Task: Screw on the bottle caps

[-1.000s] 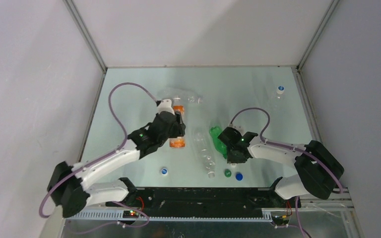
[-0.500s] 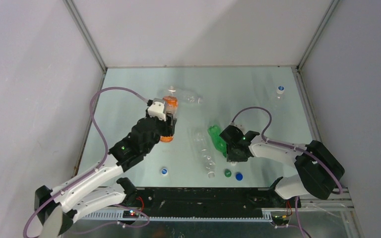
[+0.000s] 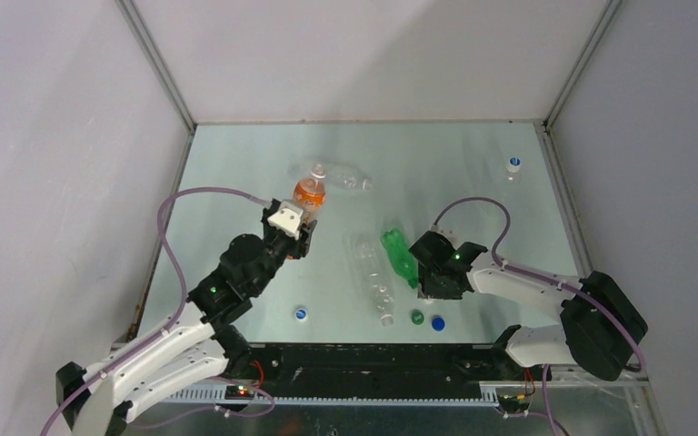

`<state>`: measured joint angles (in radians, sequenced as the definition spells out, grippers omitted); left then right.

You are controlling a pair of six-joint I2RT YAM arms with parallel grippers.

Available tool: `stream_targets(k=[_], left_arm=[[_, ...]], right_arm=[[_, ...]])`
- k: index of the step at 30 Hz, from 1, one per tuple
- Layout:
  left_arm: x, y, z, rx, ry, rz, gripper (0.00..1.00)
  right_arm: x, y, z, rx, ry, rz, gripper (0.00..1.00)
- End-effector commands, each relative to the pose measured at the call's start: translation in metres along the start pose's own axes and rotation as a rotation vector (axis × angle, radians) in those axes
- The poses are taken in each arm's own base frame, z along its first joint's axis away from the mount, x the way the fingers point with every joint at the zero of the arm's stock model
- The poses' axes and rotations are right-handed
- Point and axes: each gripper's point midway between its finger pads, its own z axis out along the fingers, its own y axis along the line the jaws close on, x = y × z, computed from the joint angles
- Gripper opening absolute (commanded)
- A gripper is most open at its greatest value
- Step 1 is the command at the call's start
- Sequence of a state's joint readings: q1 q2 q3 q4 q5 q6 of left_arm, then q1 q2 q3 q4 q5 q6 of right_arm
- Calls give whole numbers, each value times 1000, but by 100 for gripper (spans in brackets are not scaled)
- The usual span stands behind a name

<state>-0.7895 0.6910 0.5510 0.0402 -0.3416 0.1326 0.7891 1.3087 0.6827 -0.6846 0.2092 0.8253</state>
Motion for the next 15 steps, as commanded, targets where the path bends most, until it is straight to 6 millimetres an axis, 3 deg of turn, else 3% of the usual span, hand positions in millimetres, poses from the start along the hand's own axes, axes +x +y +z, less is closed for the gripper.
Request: stream_targets(k=[1,15], left_arm=[[-18,-5,-3,55,-86,56,41],[-16,-14,-2,115,-97,126,40]], right_arm=[[4,1,0,12,-4,11,55],[6,8,22,36,14,-1,44]])
